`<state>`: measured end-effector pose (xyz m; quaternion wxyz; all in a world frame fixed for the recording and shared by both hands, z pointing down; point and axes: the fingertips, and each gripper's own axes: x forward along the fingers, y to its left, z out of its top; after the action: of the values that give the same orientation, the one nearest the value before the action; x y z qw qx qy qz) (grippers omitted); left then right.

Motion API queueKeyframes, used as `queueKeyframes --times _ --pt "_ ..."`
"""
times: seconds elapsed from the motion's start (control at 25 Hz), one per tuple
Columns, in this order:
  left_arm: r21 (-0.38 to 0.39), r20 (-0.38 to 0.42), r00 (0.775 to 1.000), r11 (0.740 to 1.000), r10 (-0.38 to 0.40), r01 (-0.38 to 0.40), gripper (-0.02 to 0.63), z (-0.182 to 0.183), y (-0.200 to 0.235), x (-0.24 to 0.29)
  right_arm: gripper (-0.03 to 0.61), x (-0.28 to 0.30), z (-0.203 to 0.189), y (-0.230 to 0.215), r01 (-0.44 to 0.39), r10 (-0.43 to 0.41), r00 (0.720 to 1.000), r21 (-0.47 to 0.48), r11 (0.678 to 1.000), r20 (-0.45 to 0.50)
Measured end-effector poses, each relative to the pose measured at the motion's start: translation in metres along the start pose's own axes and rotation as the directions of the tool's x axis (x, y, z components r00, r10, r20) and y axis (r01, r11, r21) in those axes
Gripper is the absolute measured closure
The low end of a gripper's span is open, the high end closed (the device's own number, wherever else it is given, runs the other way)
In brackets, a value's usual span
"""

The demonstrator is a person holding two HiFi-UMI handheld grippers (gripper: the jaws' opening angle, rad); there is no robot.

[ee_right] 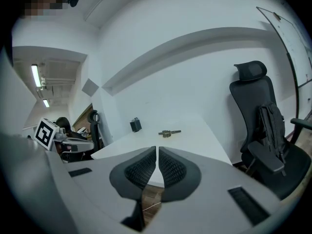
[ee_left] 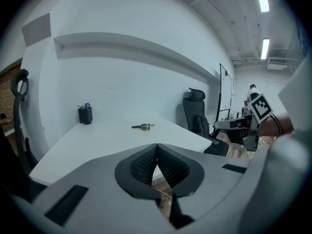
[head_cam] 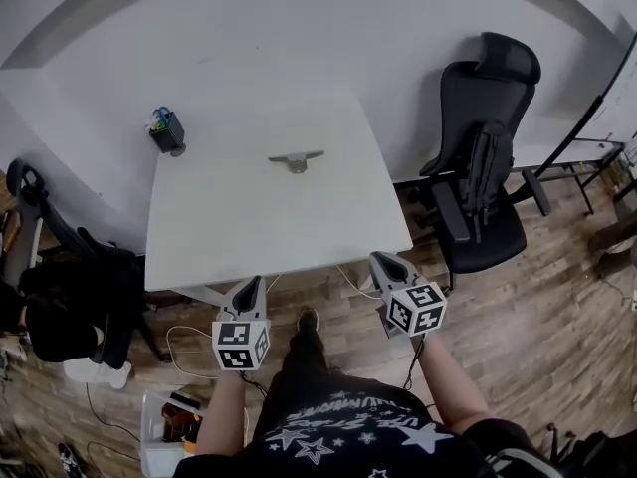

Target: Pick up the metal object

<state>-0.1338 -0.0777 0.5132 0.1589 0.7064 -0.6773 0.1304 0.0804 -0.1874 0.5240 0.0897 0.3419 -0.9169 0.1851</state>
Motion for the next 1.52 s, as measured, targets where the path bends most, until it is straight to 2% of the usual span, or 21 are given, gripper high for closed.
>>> queueKeyframes --times 0.44,0.72,0.84,1.04,1.16,1.28,1.32,1.36,1.44,1.52 --pt "0.025 -0.011 0.997 0.997 -0.072 0.072 0.594 0.051 0.066 0.111 0.529 0.113 0.039 -0.030 0.052 -0.052 0.999 0.020 0.998 -0.014" --pt "0.057 -0.022 0.992 0.991 -0.121 0.122 0.594 0.075 0.091 0.166 0.529 0.156 0.055 -0.049 0.091 -0.091 0.996 0.035 0.995 -0.020" --pt "0.091 -0.016 0.989 0.985 -0.149 0.150 0.594 0.087 0.099 0.187 0.529 0.170 0.062 -0.057 0.111 -0.111 0.994 0.040 0.993 -0.017" --pt "0.148 -0.020 0.970 0.959 -0.241 0.241 0.594 0.106 0.103 0.225 0.529 0.196 0.073 -0.068 0.145 -0.144 0.989 0.038 0.989 -0.020" --pt "0.228 -0.042 0.972 0.945 -0.230 0.234 0.592 0.112 0.110 0.253 0.529 0.207 0.079 -0.076 0.167 -0.166 0.986 0.032 0.985 -0.023" --pt "0.340 -0.048 0.974 0.914 -0.220 0.223 0.575 0.119 0.112 0.281 0.529 0.216 0.084 -0.085 0.190 -0.189 0.982 0.031 0.981 -0.027" --pt "0.377 -0.053 0.973 0.898 -0.225 0.228 0.509 0.120 0.110 0.291 0.529 0.218 0.085 -0.089 0.199 -0.198 0.980 0.031 0.980 -0.030" --pt "0.414 -0.063 0.971 0.879 -0.232 0.237 0.467 0.121 0.108 0.299 0.529 0.220 0.085 -0.093 0.207 -0.206 0.978 0.032 0.978 -0.034" --pt "0.489 -0.095 0.966 0.834 -0.241 0.256 0.438 0.117 0.101 0.315 0.529 0.223 0.083 -0.100 0.224 -0.222 0.974 0.038 0.974 -0.043" --pt "0.568 -0.136 0.962 0.777 -0.235 0.270 0.405 0.110 0.096 0.329 0.529 0.226 0.081 -0.107 0.238 -0.236 0.970 0.046 0.970 -0.054"
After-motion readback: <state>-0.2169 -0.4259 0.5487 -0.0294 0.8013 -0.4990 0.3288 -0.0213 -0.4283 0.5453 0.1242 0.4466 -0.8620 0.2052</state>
